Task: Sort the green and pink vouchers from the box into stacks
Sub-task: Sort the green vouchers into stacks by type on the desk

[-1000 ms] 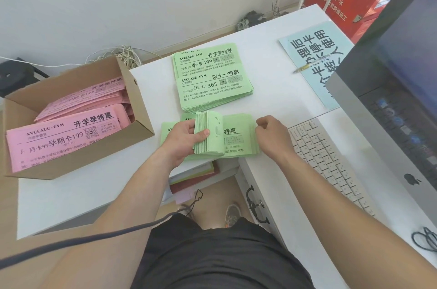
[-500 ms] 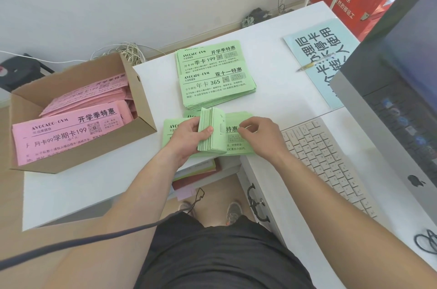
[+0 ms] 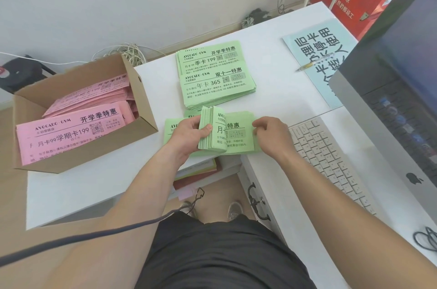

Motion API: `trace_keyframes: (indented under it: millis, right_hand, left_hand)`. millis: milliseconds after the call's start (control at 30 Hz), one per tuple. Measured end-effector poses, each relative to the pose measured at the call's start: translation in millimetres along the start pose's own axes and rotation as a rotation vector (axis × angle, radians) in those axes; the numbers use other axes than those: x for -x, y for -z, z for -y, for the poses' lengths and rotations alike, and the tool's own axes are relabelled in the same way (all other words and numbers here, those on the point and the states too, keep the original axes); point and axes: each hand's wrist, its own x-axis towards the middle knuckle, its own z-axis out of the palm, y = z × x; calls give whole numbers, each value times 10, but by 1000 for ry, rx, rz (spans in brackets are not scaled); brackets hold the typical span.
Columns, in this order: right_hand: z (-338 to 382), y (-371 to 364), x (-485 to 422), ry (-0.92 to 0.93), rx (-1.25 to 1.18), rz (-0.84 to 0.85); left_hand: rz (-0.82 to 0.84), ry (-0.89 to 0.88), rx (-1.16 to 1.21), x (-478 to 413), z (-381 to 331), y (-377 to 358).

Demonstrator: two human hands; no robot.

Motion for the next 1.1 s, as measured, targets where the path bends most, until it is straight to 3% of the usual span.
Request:
trace_keyframes:
  millis: [1100]
  right_hand:
    - [26, 121, -5, 51, 80, 18]
  left_hand:
    - [46, 28, -64, 74, -177, 51]
